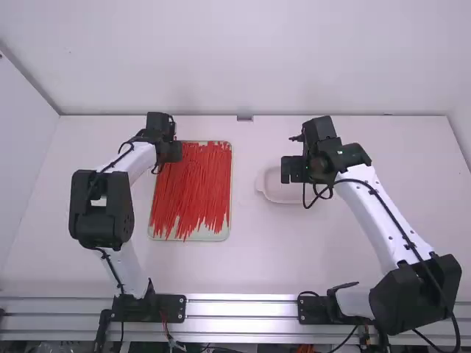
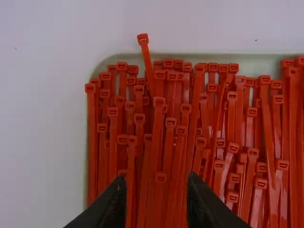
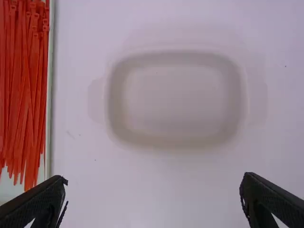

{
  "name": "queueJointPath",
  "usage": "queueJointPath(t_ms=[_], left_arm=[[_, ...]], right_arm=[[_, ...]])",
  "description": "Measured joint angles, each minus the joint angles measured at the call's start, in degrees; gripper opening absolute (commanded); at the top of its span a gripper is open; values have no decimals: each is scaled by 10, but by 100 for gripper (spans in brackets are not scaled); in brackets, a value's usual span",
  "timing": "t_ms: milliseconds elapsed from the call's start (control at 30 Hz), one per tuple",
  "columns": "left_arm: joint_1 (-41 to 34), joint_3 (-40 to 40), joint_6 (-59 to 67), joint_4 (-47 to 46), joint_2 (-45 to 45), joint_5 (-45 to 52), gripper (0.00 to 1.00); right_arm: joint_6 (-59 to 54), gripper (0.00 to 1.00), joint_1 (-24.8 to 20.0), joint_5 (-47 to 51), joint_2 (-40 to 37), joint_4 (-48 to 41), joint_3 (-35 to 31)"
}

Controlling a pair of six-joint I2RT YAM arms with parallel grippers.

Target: Fasten the cable tie

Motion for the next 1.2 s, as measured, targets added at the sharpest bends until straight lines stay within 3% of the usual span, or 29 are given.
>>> queueJointPath(t_ms=[467, 867, 1200], left_arm=[[-1, -46, 9, 54, 0, 21, 38], [-1, -82, 26, 111, 0, 37, 40], [-1, -102, 27, 132, 1, 32, 41]], right_arm=[[7, 98, 0, 2, 0, 8, -3], [4, 98, 44, 3, 0, 20, -3], [4, 98, 47, 2, 0, 19, -3]])
